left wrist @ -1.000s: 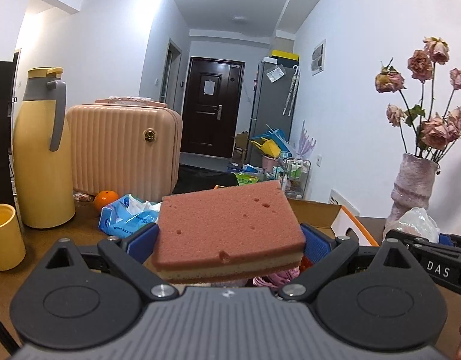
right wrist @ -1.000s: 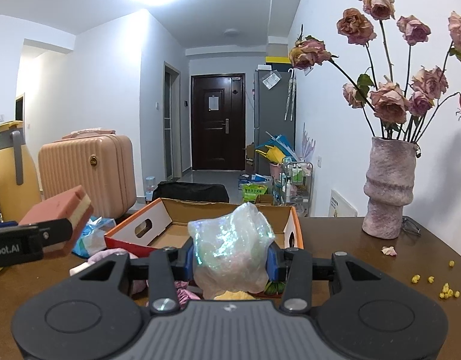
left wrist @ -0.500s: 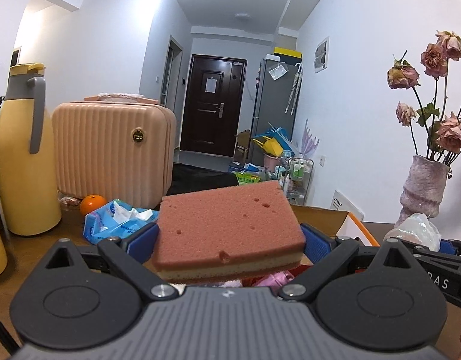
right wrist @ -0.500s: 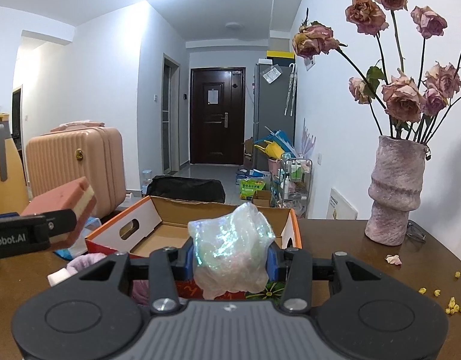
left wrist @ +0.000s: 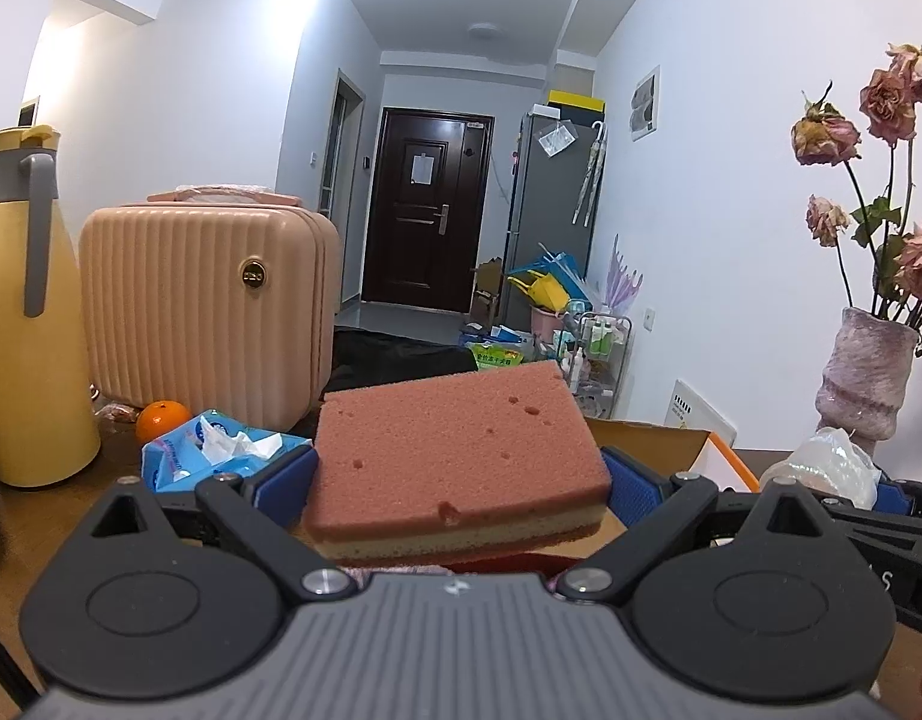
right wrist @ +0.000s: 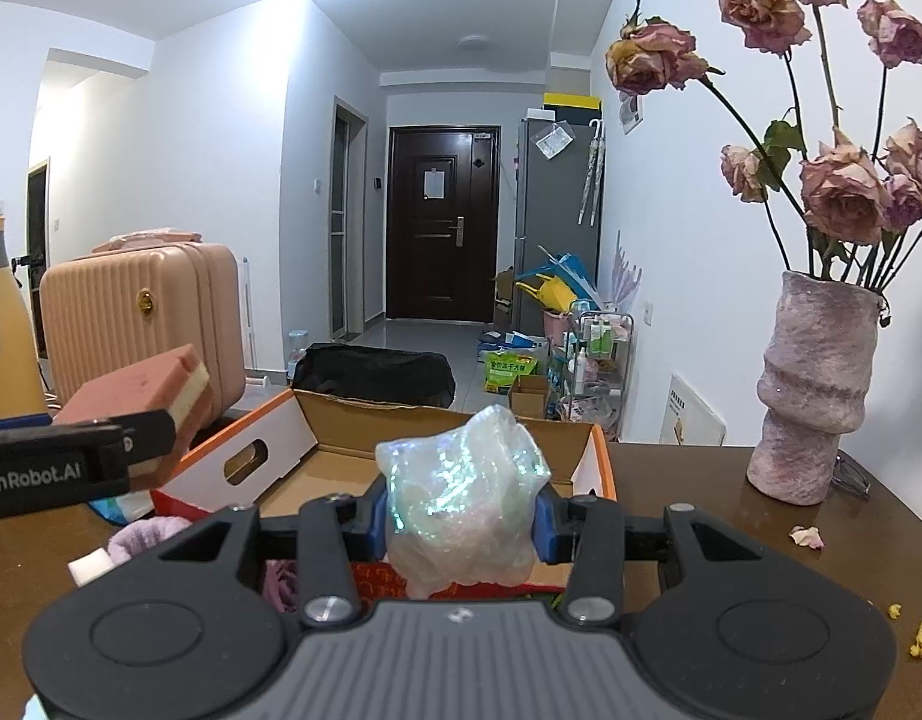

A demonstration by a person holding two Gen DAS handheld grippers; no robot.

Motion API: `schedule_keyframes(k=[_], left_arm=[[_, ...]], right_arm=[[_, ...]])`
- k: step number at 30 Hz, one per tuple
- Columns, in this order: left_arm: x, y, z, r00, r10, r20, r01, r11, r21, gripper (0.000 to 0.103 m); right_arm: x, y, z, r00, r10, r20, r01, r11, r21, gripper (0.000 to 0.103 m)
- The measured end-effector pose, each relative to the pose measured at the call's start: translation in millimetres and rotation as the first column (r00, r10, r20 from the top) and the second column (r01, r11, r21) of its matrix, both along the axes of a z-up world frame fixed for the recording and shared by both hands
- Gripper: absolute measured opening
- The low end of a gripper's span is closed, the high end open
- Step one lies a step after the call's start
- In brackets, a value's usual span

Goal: Organize soft objects
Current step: 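Carry the sponge and bag in both grippers over the orange-red box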

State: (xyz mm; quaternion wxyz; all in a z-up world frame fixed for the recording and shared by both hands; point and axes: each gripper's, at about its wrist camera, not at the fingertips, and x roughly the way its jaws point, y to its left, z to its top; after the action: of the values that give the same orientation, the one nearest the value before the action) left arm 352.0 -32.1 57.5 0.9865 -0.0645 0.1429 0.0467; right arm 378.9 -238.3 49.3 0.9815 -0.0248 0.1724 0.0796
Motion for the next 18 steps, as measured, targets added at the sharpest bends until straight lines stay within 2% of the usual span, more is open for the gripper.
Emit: schedule_keyframes(k=[18], left_arm=[[48.5, -2.4, -7.0, 1.000, 0.010, -0.009, -0.010, 1.000, 0.024, 0.099]], right_arm=[[51.0, 3.3, -7.2, 0.999, -0.012, -0.035, 0.011, 0.999, -0.035, 0.043]])
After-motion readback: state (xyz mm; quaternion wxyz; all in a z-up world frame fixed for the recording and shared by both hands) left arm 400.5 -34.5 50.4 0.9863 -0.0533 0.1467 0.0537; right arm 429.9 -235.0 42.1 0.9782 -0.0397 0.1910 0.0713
